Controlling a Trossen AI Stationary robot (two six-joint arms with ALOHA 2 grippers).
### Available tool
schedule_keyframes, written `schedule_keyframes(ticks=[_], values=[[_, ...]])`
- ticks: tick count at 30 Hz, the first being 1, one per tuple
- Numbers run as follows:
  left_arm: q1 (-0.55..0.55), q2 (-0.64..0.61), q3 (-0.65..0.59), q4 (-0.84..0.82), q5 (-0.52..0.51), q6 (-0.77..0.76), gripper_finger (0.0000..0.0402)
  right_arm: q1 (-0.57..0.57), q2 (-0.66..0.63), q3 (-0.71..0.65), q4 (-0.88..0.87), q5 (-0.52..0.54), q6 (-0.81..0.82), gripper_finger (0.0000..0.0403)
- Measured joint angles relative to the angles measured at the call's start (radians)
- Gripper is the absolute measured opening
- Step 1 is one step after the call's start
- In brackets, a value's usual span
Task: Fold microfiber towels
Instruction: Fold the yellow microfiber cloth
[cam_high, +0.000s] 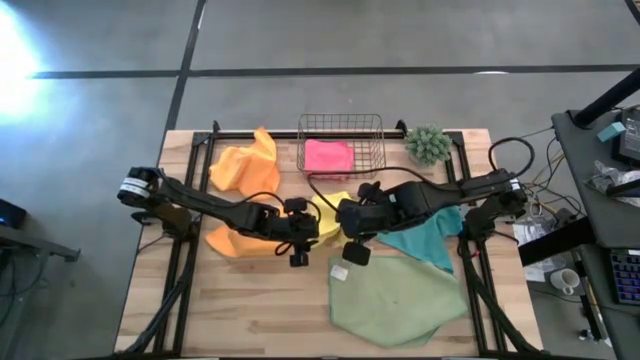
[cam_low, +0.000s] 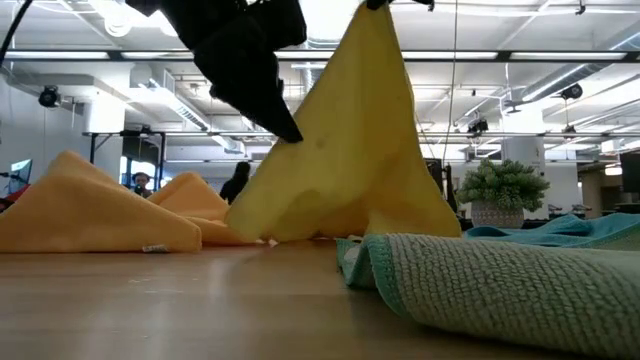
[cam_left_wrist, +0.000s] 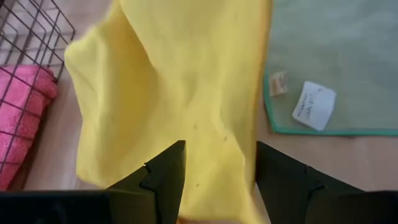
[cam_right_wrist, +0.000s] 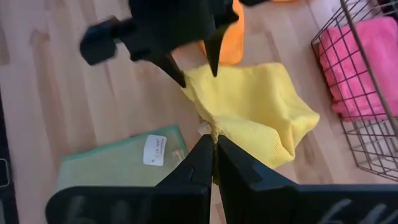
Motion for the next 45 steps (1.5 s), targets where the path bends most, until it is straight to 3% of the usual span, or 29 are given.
schedule_keyframes(ticks=[24, 28, 35, 39, 45], values=[[-0.001, 0.025, -0.069, -0.035, 0.012, -0.085, 0.0164, 0.000, 0.000, 0.110, -0.123, 0.047, -0.028, 0.0008], [-0.001, 0.024, -0.068, 0.020, 0.005, -0.062, 0.0128, 0.000, 0.000, 0.108, -0.124, 0.048, -0.028, 0.0008], [-0.002, 0.023, -0.064, 0.003, 0.013, -0.055, 0.0014, 0.000, 0.000, 0.108, -0.124, 0.047, -0.043, 0.0008], [-0.003, 0.009, -0.033, -0.091, 0.044, -0.055, 0.0005, 0.000, 0.000, 0.107, -0.126, 0.046, -0.065, 0.0008], [-0.001, -0.091, 0.099, -0.431, 0.032, 0.022, 0.0000, 0.002, 0.000, 0.107, -0.130, 0.052, -0.129, 0.0008]])
